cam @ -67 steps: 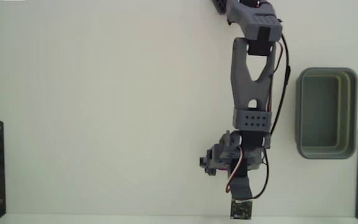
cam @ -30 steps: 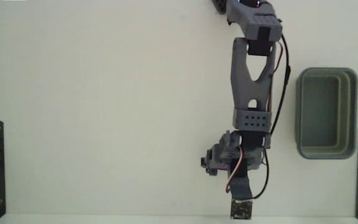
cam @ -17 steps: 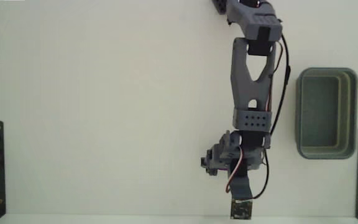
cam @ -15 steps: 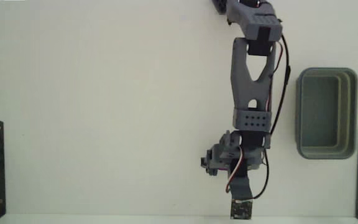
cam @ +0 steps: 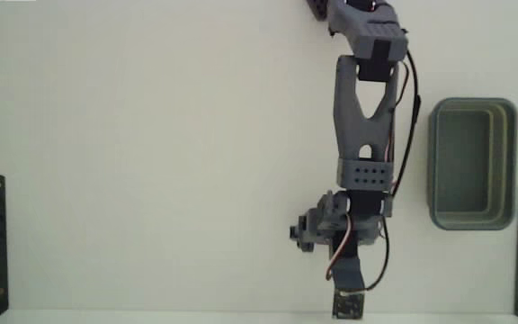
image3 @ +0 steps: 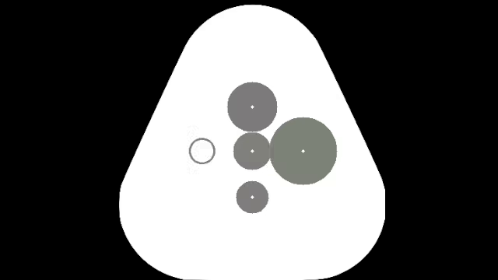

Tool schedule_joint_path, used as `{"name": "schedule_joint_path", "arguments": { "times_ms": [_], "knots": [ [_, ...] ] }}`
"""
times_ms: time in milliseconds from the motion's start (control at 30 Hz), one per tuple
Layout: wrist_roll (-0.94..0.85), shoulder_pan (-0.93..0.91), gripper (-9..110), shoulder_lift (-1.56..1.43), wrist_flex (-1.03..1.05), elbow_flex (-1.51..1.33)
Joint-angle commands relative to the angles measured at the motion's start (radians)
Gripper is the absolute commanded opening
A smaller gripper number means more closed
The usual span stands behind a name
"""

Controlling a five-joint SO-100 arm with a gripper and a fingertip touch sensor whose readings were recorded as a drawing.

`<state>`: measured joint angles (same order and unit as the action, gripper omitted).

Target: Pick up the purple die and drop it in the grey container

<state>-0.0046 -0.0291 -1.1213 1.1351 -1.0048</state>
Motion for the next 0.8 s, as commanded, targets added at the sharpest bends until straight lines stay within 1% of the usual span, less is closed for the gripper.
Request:
{"name": "schedule_joint_path", "arguments": {
  "times_ms": [0, 367, 767],
  "knots": [
    [0.005, -0.011, 55, -0.019, 0.082, 0.133],
    [0.005, -0.011, 55, 0.102, 0.366, 0.537],
    [0.005, -0.011, 55, 0.095, 0.349, 0.514]
  ]
}}
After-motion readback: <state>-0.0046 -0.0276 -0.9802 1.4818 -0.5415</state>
